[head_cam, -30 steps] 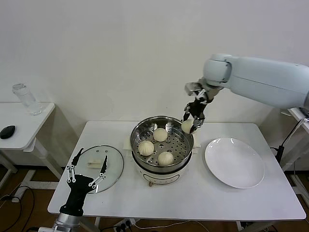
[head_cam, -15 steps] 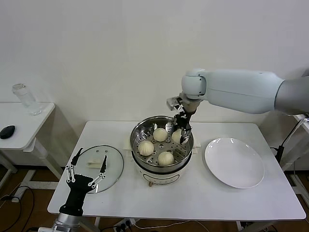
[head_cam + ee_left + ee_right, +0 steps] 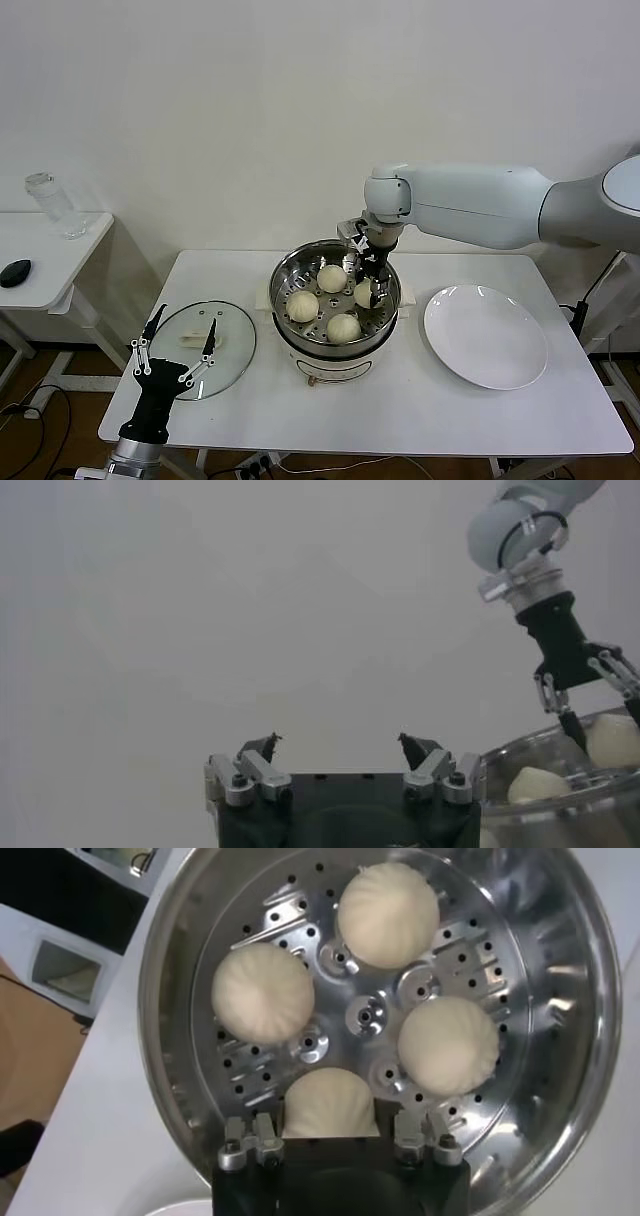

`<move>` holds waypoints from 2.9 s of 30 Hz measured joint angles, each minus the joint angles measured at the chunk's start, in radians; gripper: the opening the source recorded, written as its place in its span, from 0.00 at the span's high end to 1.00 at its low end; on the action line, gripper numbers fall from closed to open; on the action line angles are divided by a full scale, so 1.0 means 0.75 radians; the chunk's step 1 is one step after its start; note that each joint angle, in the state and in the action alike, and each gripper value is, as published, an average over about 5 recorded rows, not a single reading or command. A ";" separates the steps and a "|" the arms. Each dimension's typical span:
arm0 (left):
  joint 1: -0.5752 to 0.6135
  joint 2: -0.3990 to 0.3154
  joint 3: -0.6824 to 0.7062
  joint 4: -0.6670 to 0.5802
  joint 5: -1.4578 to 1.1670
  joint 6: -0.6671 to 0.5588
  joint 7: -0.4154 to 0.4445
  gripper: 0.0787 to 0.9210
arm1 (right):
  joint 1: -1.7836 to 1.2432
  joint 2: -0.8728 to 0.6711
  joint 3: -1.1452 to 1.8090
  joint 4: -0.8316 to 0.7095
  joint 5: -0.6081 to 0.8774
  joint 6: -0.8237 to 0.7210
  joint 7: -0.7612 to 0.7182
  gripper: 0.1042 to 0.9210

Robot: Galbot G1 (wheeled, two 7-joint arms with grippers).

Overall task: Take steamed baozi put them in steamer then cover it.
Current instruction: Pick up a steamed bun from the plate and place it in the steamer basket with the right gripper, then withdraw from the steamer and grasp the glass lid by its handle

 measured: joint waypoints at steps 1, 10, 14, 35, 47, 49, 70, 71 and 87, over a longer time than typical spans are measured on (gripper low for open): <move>0.000 0.000 -0.001 0.000 0.000 0.000 0.000 0.12 | -0.004 0.001 0.000 -0.003 -0.003 0.000 0.002 0.36; 0.000 -0.004 -0.005 0.000 0.000 0.000 -0.001 0.12 | -0.034 0.003 0.019 -0.012 -0.023 0.003 0.028 0.15; 0.003 -0.005 -0.007 -0.001 0.001 0.001 -0.001 0.12 | -0.038 -0.014 0.042 0.002 -0.032 0.009 0.034 0.12; 0.006 -0.013 0.000 -0.020 0.121 0.018 -0.044 0.12 | -0.198 -0.512 0.460 0.402 0.019 0.347 0.793 0.12; -0.009 -0.019 -0.018 -0.018 0.307 0.110 -0.110 0.12 | -1.042 -0.663 1.349 0.507 -0.080 0.568 1.590 0.12; -0.016 -0.014 -0.024 -0.009 0.347 0.132 -0.126 0.12 | -1.213 -0.644 1.526 0.514 -0.111 0.596 1.648 0.12; -0.102 0.014 -0.065 0.293 0.937 0.203 -0.242 0.12 | -2.502 -0.226 2.857 0.590 -0.327 0.840 1.782 0.12; -0.110 0.014 -0.061 0.319 0.966 0.202 -0.251 0.12 | -2.532 -0.209 2.876 0.595 -0.334 0.845 1.782 0.12; -0.233 -0.022 0.000 0.652 1.364 0.322 -0.382 0.12 | -2.747 -0.021 2.989 0.646 -0.421 0.859 1.742 0.12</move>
